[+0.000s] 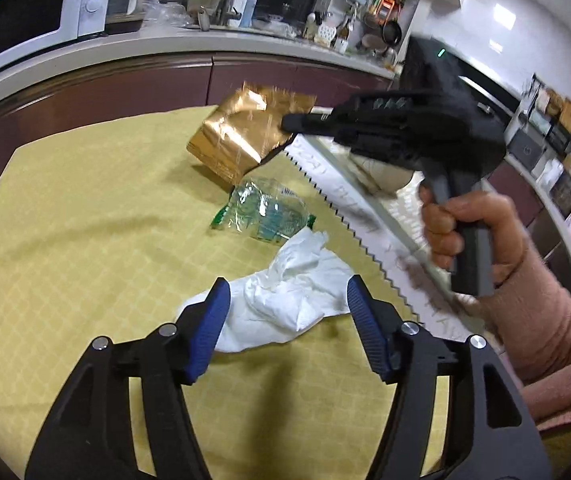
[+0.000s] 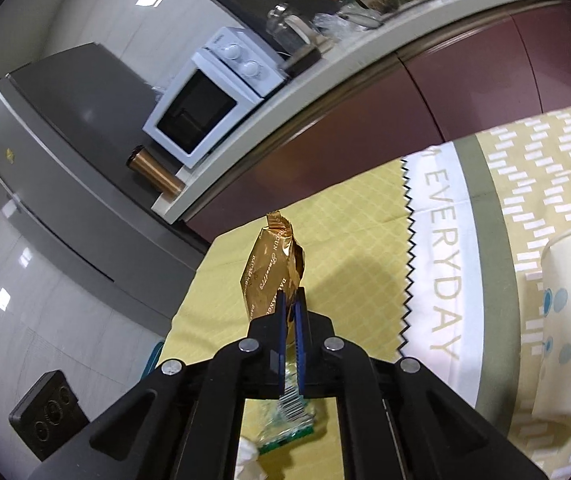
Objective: Collect trash
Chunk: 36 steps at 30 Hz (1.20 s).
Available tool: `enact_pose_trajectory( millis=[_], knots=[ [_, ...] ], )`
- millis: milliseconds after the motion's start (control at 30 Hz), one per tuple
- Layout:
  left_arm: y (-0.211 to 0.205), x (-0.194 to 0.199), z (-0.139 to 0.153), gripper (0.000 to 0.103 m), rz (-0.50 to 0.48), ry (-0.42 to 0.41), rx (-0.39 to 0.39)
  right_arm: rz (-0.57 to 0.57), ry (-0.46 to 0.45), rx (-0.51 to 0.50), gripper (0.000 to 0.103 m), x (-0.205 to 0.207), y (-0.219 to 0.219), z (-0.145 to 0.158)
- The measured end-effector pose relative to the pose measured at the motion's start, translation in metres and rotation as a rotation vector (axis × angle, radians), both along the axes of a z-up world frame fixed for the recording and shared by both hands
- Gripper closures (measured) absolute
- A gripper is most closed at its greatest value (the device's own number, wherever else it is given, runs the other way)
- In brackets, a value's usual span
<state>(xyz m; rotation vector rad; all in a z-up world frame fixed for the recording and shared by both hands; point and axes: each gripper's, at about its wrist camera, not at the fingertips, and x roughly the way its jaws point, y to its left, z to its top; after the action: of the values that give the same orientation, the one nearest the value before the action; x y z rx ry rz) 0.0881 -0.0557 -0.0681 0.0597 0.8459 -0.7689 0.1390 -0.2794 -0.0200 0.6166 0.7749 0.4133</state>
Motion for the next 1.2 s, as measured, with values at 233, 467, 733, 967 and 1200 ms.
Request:
enact_pose_trajectory(
  millis=[233, 467, 733, 967, 1200],
  knots=[
    [-0.015, 0.008, -0.016, 0.073, 0.012, 0.038, 0.075, 0.028, -0.052, -0.007, 0.100, -0.016, 0.009, 0.017],
    [0.003, 0.002, -0.008, 0.089, 0.058, 0.035, 0.021, 0.060, -0.070, 0.012, 0.100, -0.027, 0.015, 0.023],
    [0.033, -0.015, 0.011, 0.089, 0.137, -0.011, -0.012, 0.101, -0.098, 0.037, 0.100, -0.041, 0.028, 0.030],
    [0.064, -0.026, 0.022, 0.089, 0.215, -0.050, -0.008, 0.144, -0.110, 0.057, 0.100, -0.051, 0.044, 0.033],
    [0.091, -0.038, 0.031, 0.089, 0.264, -0.086, 0.005, 0.181, -0.108, 0.064, 0.100, -0.058, 0.062, 0.033]
  ],
)
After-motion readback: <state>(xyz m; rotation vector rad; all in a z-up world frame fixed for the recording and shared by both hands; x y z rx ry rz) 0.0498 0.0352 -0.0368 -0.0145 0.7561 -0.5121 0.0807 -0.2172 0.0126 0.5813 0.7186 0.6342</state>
